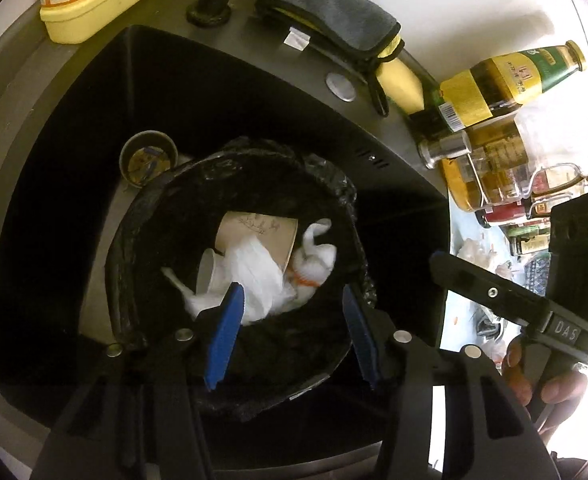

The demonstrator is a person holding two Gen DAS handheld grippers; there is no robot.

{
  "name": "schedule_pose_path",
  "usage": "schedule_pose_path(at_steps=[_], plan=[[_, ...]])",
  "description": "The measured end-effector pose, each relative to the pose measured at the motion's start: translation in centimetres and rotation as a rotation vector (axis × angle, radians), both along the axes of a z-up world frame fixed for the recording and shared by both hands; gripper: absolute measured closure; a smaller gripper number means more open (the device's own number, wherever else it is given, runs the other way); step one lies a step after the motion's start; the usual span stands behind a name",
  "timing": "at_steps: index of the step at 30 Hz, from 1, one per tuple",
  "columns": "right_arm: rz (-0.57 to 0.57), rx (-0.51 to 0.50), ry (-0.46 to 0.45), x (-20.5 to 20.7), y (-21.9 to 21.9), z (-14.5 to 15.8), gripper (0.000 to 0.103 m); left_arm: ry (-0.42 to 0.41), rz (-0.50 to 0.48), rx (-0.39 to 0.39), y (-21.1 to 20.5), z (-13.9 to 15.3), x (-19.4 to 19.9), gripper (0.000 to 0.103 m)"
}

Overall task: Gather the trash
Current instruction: 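Open both tools to drop the tissue and glove into the bin, then move both tools back to the table and grasp the black ball with the left tool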

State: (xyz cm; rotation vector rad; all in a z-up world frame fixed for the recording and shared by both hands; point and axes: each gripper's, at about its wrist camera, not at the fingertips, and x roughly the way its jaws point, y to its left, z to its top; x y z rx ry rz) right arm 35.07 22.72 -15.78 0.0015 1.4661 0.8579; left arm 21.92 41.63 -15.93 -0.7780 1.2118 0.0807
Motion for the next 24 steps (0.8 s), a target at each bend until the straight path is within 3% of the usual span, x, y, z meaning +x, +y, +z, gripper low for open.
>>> schedule_pose_path(at_steps=[4, 6, 11, 14, 19, 23, 24], plan=[[-0.015, 0.001, -0.008, -0.2, -0.6, 0.3, 0.04, -0.003, -0.004, 0.011, -0.2, 0.4, -0.1, 0.053], [-0.019, -0.01, -0.02, -0.4, -0.9, 0.5, 0.04, 0.004, -0.007, 0.033, -0.4, 0.6, -0.2, 0.046], [-0.051, -0.007, -0.027, -0.9, -2.4, 1.2, 0.039, 0.01, -0.023, 0.066, -1.1, 1.2, -0.7, 0.046], [-0.071, 0.0, -0.031, -1.6, -3.4, 1.7, 0.038, 0.013, -0.026, 0.084, -1.5, 1.5, -1.2, 0.029], [-0.118, -0.003, -0.048, -2.8, -5.9, 2.5, 0.038, 0.002, -0.047, 0.12, -2.6, 2.4, -2.0, 0.028], [-0.156, 0.0, -0.058, -3.8, -8.3, 3.1, 0.036, -0.011, -0.069, 0.15, -3.7, 3.3, -2.7, 0.015], [-0.167, 0.001, -0.06, -4.1, -9.0, 3.3, 0.031, -0.016, -0.078, 0.16, -4.2, 3.6, -2.9, 0.013]])
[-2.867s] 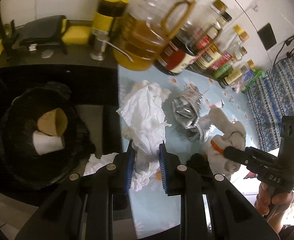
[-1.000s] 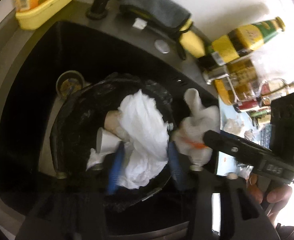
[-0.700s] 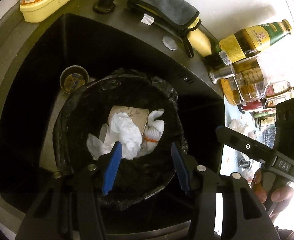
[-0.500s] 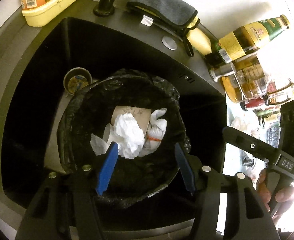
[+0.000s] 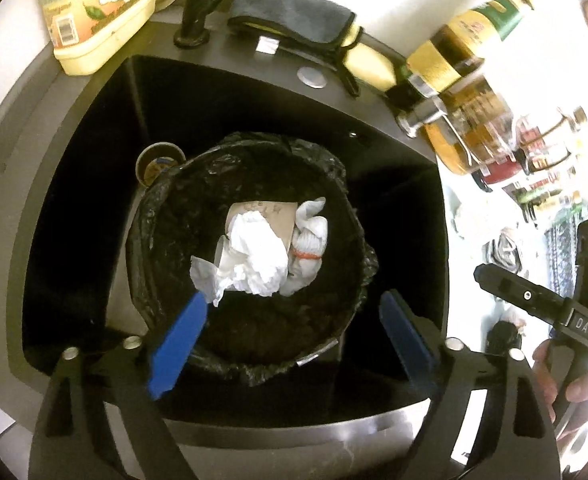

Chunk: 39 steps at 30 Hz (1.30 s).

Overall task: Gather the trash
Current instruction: 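Move both tools back to the table and grasp the black ball with the left tool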

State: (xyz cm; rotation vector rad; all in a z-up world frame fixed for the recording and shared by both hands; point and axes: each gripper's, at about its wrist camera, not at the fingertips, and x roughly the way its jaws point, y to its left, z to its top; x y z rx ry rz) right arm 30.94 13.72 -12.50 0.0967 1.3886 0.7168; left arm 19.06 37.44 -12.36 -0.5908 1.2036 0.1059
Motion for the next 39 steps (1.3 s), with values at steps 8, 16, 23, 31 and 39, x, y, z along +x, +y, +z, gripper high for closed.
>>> schedule_pose_path(at_steps=[8, 16, 23, 31, 39], plan=[[-0.099, 0.007, -0.021, -1.9, -5.1, 1.7, 0.021, -0.016, -0.098, 0.048, -3.6, 1.2, -0.4, 0.007], [-0.214, -0.01, -0.084, -3.2, -10.7, 4.2, 0.01, -0.062, -0.204, 0.039, -8.3, 2.4, 0.2, 0.007], [-0.289, -0.058, -0.186, -3.2, -17.4, 6.1, 0.005, -0.1, -0.268, 0.033, -13.0, 3.4, 1.1, 0.007], [-0.312, -0.063, -0.187, -0.7, -25.5, 5.9, 0.005, -0.099, -0.302, 0.034, -20.3, 4.1, 2.7, 0.007], [-0.303, -0.044, -0.142, 0.9, -32.0, 4.8, 0.005, -0.052, -0.324, 0.025, -27.6, 3.6, 5.1, 0.007]])
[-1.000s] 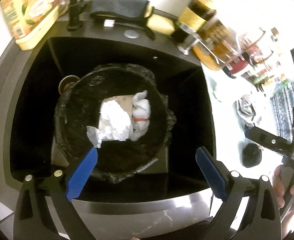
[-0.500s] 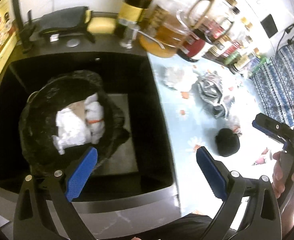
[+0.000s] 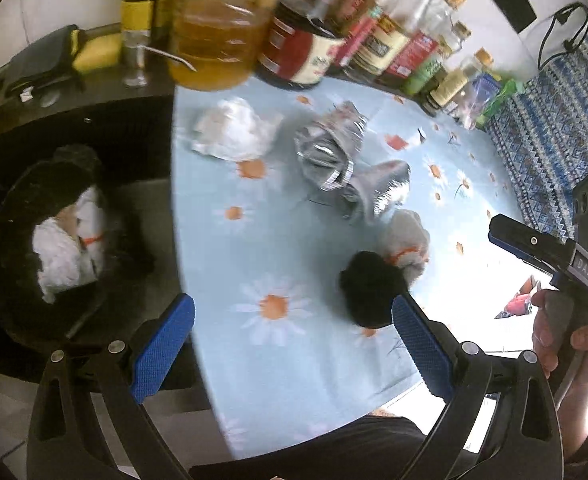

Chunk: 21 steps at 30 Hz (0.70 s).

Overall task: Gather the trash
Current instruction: 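Move both tools back to the table and grasp the black ball with the left tool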

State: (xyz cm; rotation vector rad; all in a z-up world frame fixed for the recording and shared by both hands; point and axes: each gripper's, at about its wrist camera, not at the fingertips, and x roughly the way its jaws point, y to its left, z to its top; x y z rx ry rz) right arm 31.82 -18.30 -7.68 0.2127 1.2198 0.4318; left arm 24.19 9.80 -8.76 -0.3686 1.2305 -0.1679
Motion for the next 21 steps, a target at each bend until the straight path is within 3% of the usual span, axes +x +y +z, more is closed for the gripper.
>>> schedule_pose_path(at_steps=[7, 17, 21], plan=[[0.031, 0.024, 0.039, 0.7, -3.8, -1.1, 0.005, 0.048, -0.031, 0.017, -4.7, -1.6, 1.4, 0.007], [0.051, 0.057, 0.054, 1.2, -7.1, -1.8, 0.005, 0.105, -0.1, 0.121, -9.5, -4.7, 2.5, 0.008], [0.037, 0.067, 0.066, 1.2, -8.6, -2.3, 0.005, 0.127, -0.106, 0.172, -10.1, -5.5, 2.8, 0.015]])
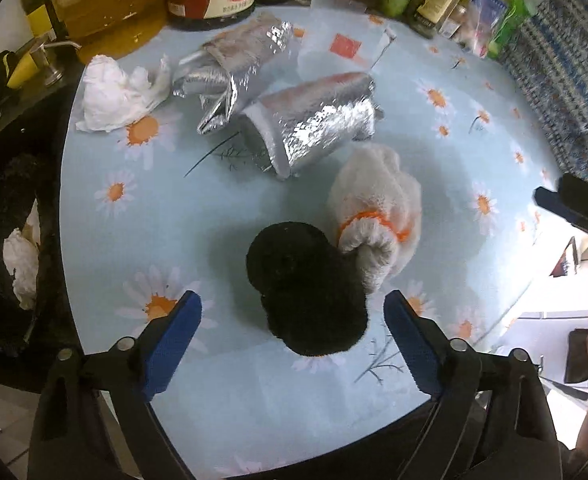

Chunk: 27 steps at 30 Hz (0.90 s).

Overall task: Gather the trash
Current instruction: 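Move both tools back to the table and grasp the black ball with the left tool, then grasp the white glove with the right tool while the left tool holds the black ball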

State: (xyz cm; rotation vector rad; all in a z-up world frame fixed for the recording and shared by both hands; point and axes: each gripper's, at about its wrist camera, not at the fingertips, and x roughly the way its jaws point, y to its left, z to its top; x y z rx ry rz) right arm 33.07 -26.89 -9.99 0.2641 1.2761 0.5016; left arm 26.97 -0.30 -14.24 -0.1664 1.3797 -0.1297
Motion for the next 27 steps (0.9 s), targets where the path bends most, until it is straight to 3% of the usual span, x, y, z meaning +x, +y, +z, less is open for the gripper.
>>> schedule_pose_path(at_steps=[14, 27], plan=[[-0.011, 0.023, 0.005, 0.0, -0.4, -0.4, 0.005, 0.023, -0.051, 0.018, -0.4, -0.4, 0.6, 0.055], [0.056, 0.017, 0.026, 0.0, 3.3, -1.0, 0.005, 0.003, -0.023, -0.028, 1.8, 0.5, 0.0, 0.057]])
